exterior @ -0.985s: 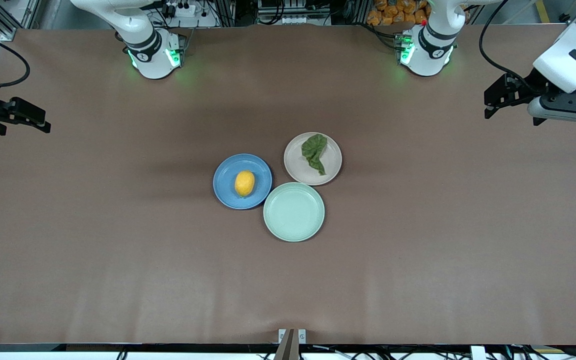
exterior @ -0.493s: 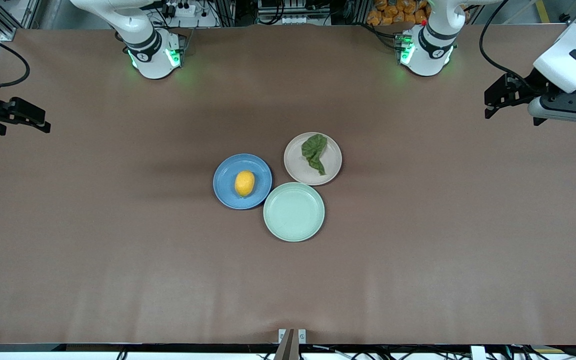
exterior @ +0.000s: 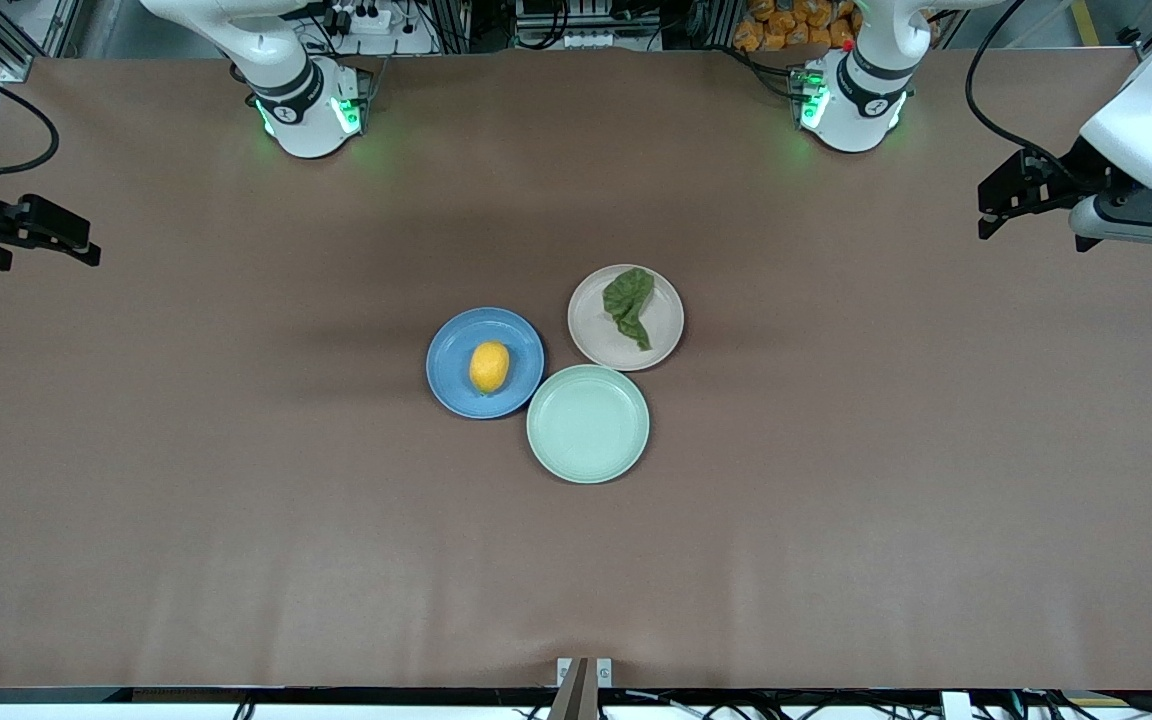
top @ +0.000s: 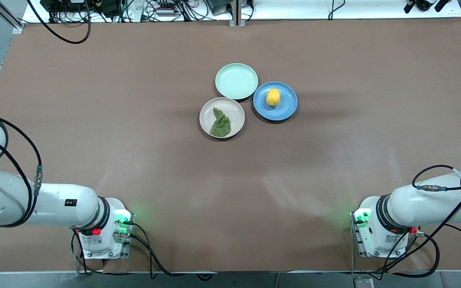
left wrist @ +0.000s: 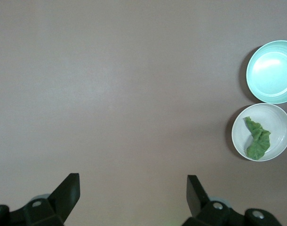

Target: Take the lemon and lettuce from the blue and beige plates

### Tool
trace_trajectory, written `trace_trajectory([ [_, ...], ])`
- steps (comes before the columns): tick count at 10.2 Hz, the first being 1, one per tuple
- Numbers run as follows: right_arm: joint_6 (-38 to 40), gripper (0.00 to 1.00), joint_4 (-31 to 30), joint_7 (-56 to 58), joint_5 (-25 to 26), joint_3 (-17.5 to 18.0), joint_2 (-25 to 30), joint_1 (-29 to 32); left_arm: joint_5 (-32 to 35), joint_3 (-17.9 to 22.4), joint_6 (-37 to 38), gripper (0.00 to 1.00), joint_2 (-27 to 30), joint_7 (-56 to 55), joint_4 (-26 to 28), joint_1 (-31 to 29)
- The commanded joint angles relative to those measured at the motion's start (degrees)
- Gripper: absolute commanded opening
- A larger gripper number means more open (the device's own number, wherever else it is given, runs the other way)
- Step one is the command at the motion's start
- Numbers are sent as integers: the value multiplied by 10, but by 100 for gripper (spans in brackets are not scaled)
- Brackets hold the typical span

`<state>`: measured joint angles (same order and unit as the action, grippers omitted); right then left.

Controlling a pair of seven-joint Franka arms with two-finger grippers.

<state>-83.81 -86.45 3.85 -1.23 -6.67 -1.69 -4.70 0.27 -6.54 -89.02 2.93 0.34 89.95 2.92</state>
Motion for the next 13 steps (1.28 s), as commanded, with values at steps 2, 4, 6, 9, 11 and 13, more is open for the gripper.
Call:
trace_trajectory([
  [2,8,100,12,-1,1,6,-5,10,-14,1,10,100,1,18,-3,-5],
  [4,8,100,11,-1,1,6,-5,10,-13,0,10,100,1,16,2,-5],
  [6,8,100,12,-2,1,6,-5,9,-12,1,10,100,-1,17,4,-6],
  [9,8,100,11,3,1,6,-5,13,-13,-2,10,100,2,12,7,-5],
  [11,8,100,11,3,0,6,-5,13,-14,-3,10,100,4,12,8,-6],
  [13,8,100,11,3,0,6,-5,13,-14,-5,10,100,4,10,8,-5],
])
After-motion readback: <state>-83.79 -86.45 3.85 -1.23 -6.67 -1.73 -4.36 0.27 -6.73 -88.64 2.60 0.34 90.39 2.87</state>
